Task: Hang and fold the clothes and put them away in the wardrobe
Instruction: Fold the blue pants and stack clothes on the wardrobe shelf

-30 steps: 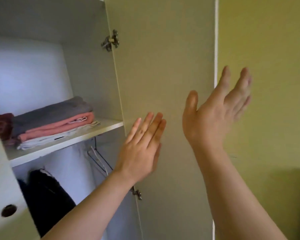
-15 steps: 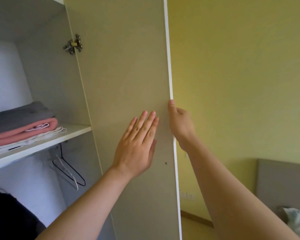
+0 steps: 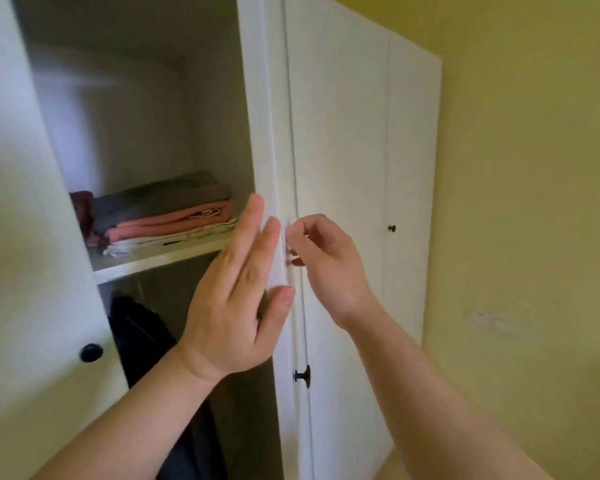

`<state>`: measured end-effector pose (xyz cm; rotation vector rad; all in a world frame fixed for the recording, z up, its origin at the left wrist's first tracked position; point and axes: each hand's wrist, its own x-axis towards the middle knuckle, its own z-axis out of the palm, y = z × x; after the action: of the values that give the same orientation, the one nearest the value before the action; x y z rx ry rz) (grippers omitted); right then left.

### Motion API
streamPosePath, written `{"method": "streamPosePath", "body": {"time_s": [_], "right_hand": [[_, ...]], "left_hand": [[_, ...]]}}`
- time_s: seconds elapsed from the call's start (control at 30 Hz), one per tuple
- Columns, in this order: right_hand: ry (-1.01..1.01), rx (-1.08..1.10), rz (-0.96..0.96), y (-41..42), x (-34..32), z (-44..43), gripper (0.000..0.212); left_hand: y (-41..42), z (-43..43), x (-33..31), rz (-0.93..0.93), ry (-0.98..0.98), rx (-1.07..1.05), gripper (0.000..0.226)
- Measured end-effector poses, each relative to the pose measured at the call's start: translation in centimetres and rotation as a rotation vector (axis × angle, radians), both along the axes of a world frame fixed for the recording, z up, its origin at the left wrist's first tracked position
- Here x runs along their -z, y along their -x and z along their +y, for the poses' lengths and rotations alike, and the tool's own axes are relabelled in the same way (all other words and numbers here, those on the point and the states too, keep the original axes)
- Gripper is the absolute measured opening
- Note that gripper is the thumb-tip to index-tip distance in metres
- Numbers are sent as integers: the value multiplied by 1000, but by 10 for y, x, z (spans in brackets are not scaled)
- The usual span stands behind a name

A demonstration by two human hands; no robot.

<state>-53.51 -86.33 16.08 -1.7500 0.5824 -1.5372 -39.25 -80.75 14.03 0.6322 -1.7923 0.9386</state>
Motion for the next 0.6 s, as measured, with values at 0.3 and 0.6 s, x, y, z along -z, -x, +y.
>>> {"method": "streamPosePath", "body": {"time_s": [0.3,0.6], "right_hand": [[345,40,510,-129,21,-12,73],[380,243,793,-182,15,-36,71]], "left_hand": [[-153,41,5,-89,-73,-852,47],[-193,26,0,-161,-247,-1280,63]]}}
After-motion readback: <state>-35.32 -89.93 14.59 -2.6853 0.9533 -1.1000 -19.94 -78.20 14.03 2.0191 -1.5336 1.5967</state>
